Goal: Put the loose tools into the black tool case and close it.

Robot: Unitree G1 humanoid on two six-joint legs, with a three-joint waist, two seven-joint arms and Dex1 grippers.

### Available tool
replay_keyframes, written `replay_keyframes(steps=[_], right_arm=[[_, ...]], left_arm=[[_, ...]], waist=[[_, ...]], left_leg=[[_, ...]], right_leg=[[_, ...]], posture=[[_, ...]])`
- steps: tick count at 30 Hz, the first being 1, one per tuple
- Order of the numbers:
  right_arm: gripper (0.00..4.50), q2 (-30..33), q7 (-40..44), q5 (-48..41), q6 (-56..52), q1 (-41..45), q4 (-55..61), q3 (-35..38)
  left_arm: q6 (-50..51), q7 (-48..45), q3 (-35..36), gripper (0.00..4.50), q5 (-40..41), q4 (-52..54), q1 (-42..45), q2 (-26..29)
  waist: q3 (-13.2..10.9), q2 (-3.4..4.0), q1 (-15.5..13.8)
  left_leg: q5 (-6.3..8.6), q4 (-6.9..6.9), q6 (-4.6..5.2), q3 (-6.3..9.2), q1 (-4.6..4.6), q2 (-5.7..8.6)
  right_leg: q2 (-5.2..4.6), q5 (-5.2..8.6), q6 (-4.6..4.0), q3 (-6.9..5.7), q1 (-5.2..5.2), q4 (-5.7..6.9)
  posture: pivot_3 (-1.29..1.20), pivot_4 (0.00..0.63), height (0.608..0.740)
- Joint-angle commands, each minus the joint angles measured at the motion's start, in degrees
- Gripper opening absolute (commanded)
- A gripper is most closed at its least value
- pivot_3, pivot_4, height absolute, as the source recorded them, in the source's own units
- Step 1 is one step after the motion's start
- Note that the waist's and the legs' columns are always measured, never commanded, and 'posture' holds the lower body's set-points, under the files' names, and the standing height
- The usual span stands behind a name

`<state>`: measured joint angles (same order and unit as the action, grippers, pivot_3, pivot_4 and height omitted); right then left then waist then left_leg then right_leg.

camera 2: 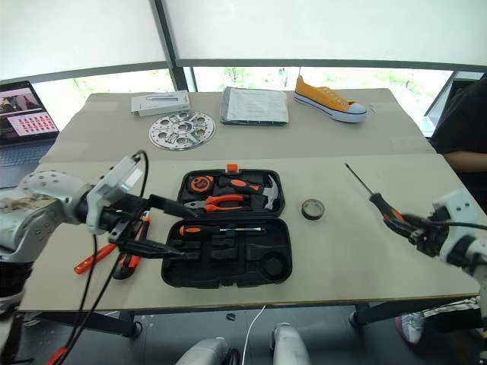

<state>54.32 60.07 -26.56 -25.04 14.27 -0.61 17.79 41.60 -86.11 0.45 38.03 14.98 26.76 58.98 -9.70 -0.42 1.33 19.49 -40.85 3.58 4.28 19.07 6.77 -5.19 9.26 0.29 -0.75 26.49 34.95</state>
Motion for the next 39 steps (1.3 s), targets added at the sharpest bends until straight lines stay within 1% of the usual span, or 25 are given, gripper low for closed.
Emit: replay_keyframes(steps=[1,4,6,8,10,14,18,23,25,26,30,31,32,33,34,35,37,39], right_arm=[[1.03,0.2,6.2,-2.0,-1.7,5.8,13.5,-11.0],[1.03,-0.6,8.6,1.0,-0.2,8.7,16.6,-18.6],[1.03,-1.9,9.3,4.2,1.8,10.6,17.1,-23.4],[1.03,-3.9,9.9,9.1,5.1,12.9,15.8,-29.0],[1.03,-5.2,9.9,12.3,7.0,14.5,13.4,-32.0],[1.03,-6.8,10.1,15.7,10.1,16.2,9.7,-34.0],[1.03,-9.1,9.1,17.5,9.6,17.6,7.5,-34.9],[1.03,-10.3,10.0,18.4,9.9,18.0,6.2,-34.9],[2.05,-10.8,10.2,18.3,9.8,18.0,6.4,-34.8],[2.27,-11.2,10.0,18.2,9.4,18.1,6.7,-34.6],[3.62,-12.5,8.5,17.6,7.9,18.6,8.2,-33.4],[4.05,-12.7,8.3,17.5,7.4,18.6,8.7,-33.2],[4.32,-13.1,8.0,17.1,6.5,18.7,9.2,-32.9],[4.49,-13.8,7.4,16.5,5.2,18.9,9.7,-32.7],[4.49,-14.2,7.1,16.1,4.1,19.0,10.1,-32.6],[4.34,-14.8,6.7,16.0,3.3,19.1,10.3,-32.6],[3.87,-16.0,5.8,16.0,2.3,18.9,10.7,-33.2],[3.18,-16.7,5.3,16.3,2.1,18.6,10.9,-33.8]], left_arm=[[-3.7,-0.5,3.3,4.5,-0.9,2.6,-3.9,2.4],[-6.7,0.6,3.2,4.5,-2.5,3.1,-5.4,2.4],[-6.7,1.4,3.3,4.5,-2.3,3.6,-5.6,2.0],[-6.2,3.2,3.4,4.5,-1.8,4.1,-5.1,1.2],[-5.8,4.6,3.5,4.5,-1.3,4.5,-4.7,0.7],[-5.6,5.8,3.6,4.5,-0.9,4.8,-4.5,0.4],[-5.5,6.7,3.5,4.5,-0.7,4.9,-4.3,0.2],[-5.7,7.1,3.2,4.5,-0.7,4.9,-4.1,0.0],[-5.6,7.1,3.1,4.5,-0.7,4.9,-3.9,-0.1],[-5.6,7.2,3.0,4.5,-0.7,4.8,-3.7,-0.2],[-6.0,7.0,2.5,4.5,-1.3,3.8,-2.9,-0.6],[-6.1,7.0,2.4,4.5,-1.4,3.6,-2.7,-0.7],[-6.2,7.0,2.2,4.5,-1.6,3.4,-2.5,-0.9],[-6.2,7.1,2.0,4.5,-1.7,3.2,-2.3,-1.1],[-6.3,7.1,1.9,4.5,-1.8,3.1,-2.2,-1.2],[-6.4,7.2,1.8,4.5,-1.9,3.0,-2.1,-1.4],[-6.6,7.3,1.5,4.5,-2.2,2.9,-2.1,-1.8],[-6.8,7.3,1.2,4.5,-2.4,2.8,-2.0,-2.0]], waist=[[0.0,-0.01,-0.1],[0.0,-0.06,-1.4],[0.0,-0.08,-2.3],[0.0,-0.09,-2.3],[-0.1,-0.11,-2.1],[-0.1,-0.13,-2.0],[-0.1,-0.13,-1.7],[-0.1,-0.13,-1.3],[-0.1,-0.13,-1.3],[-0.1,-0.13,-1.2],[-0.1,-0.13,-1.1],[-0.1,-0.13,-1.1],[-0.1,-0.13,-1.1],[-0.1,-0.13,-1.1],[-0.1,-0.13,-1.1],[-0.1,-0.13,-1.1],[-0.1,-0.13,-1.0],[-0.1,-0.13,-0.9]], left_leg=[[0.0,0.02,0.0,0.01,0.0,-0.05],[0.01,0.01,0.01,0.07,0.06,-0.09],[0.05,-0.09,0.08,0.09,0.19,-0.04],[0.08,-0.12,0.14,0.1,0.21,0.29],[0.1,-0.12,0.17,0.05,0.21,0.39],[0.09,-0.11,0.16,0.04,0.21,0.4],[0.08,-0.1,0.14,0.04,0.22,0.3],[0.05,-0.11,0.08,0.04,0.2,0.27],[0.05,-0.1,0.08,0.04,0.2,0.28],[0.05,-0.11,0.08,0.04,0.2,0.28],[0.05,-0.1,0.08,0.04,0.21,0.28],[0.05,-0.1,0.08,0.04,0.21,0.29],[0.05,-0.1,0.08,0.04,0.21,0.28],[0.05,-0.11,0.08,0.04,0.21,0.29],[0.05,-0.11,0.08,0.04,0.21,0.29],[0.05,-0.11,0.08,0.04,0.21,0.29],[0.05,-0.11,0.08,0.04,0.21,0.29],[0.05,-0.1,0.08,0.04,0.21,0.28]], right_leg=[[0.01,0.01,-0.02,-0.02,0.0,-0.01],[0.03,0.02,-0.04,-0.14,0.0,-0.06],[-0.01,0.01,-0.03,-0.21,0.03,-0.13],[-0.04,-0.03,0.08,-0.21,0.07,-0.11],[-0.11,-0.09,0.18,-0.21,0.06,-0.16],[-0.1,-0.11,0.19,-0.25,0.12,-0.13],[-0.13,-0.08,0.1,-0.38,0.21,-0.05],[-0.11,-0.07,0.05,-0.25,0.22,0.0],[-0.11,-0.07,0.05,-0.23,0.22,0.0],[-0.11,-0.07,0.05,-0.24,0.22,0.0],[-0.11,-0.07,0.05,-0.24,0.23,0.0],[-0.11,-0.07,0.05,-0.25,0.23,0.0],[-0.11,-0.07,0.05,-0.25,0.23,0.01],[-0.1,-0.07,0.05,-0.25,0.23,0.01],[-0.1,-0.07,0.05,-0.26,0.23,0.01],[-0.1,-0.07,0.05,-0.26,0.23,0.01],[-0.1,-0.07,0.05,-0.25,0.23,0.01],[-0.1,-0.07,0.05,-0.24,0.24,0.02]], posture=[[0.0,0.15,0.737],[0.0,0.15,0.737],[0.0,0.15,0.737],[0.0,0.15,0.737],[0.0,0.15,0.737],[0.0,0.15,0.737],[0.0,0.15,0.737],[0.0,0.15,0.737],[0.0,0.15,0.737],[0.0,0.15,0.737],[0.0,0.15,0.737],[0.0,0.15,0.737],[0.0,0.15,0.737],[0.0,0.15,0.737],[0.0,0.15,0.737],[0.0,0.15,0.737],[0.0,0.15,0.737],[0.0,0.15,0.737]])
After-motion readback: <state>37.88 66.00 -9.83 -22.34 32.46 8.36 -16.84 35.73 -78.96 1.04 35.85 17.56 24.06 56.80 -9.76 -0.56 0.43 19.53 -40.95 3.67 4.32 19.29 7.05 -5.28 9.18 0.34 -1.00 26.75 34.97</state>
